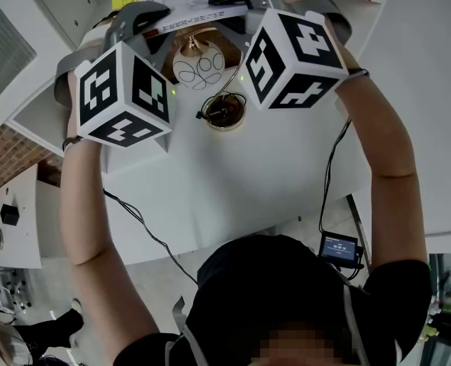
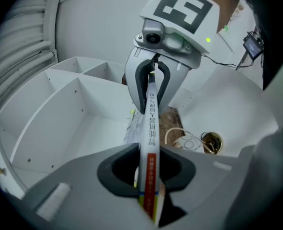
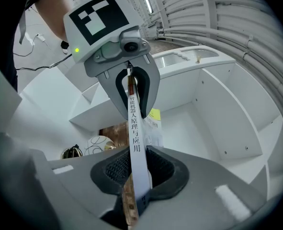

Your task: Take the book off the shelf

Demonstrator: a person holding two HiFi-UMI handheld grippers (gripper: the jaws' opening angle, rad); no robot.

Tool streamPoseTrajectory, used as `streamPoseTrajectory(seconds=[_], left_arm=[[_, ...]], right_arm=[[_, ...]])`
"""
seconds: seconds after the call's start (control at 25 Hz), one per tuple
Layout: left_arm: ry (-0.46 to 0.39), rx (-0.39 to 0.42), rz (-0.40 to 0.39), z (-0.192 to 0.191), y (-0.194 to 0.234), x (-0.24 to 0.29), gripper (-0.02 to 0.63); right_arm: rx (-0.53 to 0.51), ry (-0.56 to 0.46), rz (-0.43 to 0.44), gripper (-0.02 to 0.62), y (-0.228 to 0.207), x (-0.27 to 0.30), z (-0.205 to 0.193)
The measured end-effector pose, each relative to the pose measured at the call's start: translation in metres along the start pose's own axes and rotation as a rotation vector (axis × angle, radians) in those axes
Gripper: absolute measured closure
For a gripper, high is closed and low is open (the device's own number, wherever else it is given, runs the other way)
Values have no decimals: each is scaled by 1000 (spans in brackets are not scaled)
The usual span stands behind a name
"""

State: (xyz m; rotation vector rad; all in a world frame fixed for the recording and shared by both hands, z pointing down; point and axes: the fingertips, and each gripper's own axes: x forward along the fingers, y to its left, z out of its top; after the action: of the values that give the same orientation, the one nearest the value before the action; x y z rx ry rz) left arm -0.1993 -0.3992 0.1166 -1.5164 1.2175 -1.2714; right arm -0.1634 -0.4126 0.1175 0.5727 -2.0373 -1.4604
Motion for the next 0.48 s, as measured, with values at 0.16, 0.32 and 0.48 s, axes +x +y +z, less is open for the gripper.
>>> streamPoseTrajectory(seconds=[0.16, 0.32, 0.48], left_arm=[[3, 5, 9, 6, -6, -10, 525], [0, 15, 18, 12, -12, -21, 526], [-5, 26, 36, 17, -17, -31, 529]], right_arm=[[0, 2, -4, 517, 6, -11, 3], [-5, 2, -11, 517, 11, -23, 7], [-22, 3, -30, 518, 15, -34, 10]])
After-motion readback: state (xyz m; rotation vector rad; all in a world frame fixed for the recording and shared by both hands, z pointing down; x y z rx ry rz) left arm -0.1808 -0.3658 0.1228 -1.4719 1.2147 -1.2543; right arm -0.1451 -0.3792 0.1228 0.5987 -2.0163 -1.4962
